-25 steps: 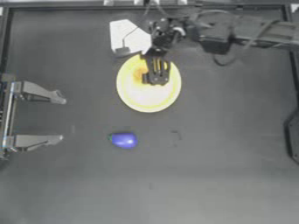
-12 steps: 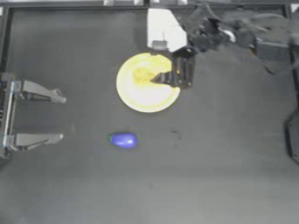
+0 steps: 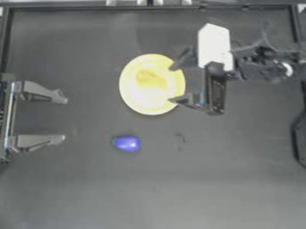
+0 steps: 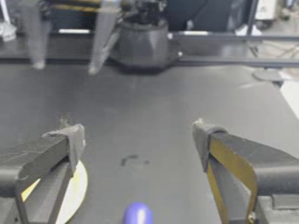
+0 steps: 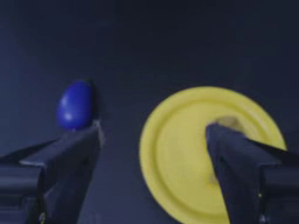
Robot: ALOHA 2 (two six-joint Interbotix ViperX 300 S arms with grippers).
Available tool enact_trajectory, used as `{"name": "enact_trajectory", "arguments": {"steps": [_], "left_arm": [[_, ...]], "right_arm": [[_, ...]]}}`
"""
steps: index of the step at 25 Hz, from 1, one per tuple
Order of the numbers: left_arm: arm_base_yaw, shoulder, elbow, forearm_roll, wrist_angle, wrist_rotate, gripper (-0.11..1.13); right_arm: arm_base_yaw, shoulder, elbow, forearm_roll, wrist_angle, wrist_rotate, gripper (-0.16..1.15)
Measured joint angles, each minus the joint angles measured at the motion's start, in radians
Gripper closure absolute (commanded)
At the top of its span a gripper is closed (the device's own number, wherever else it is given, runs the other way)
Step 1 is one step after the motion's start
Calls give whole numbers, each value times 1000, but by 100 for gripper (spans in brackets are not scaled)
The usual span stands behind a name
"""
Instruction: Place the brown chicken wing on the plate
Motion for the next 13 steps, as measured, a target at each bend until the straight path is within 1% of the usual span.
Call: {"name": "enact_trajectory", "arguments": {"steps": [8,13], "left_arm": [[0,0,0,3,0,0,-1],[2,0,0,3,2,0,-1]], "right_arm": [[52,-124,144,84,-147,0,-1],[104,-198,222,110,-255,3,-1]]}}
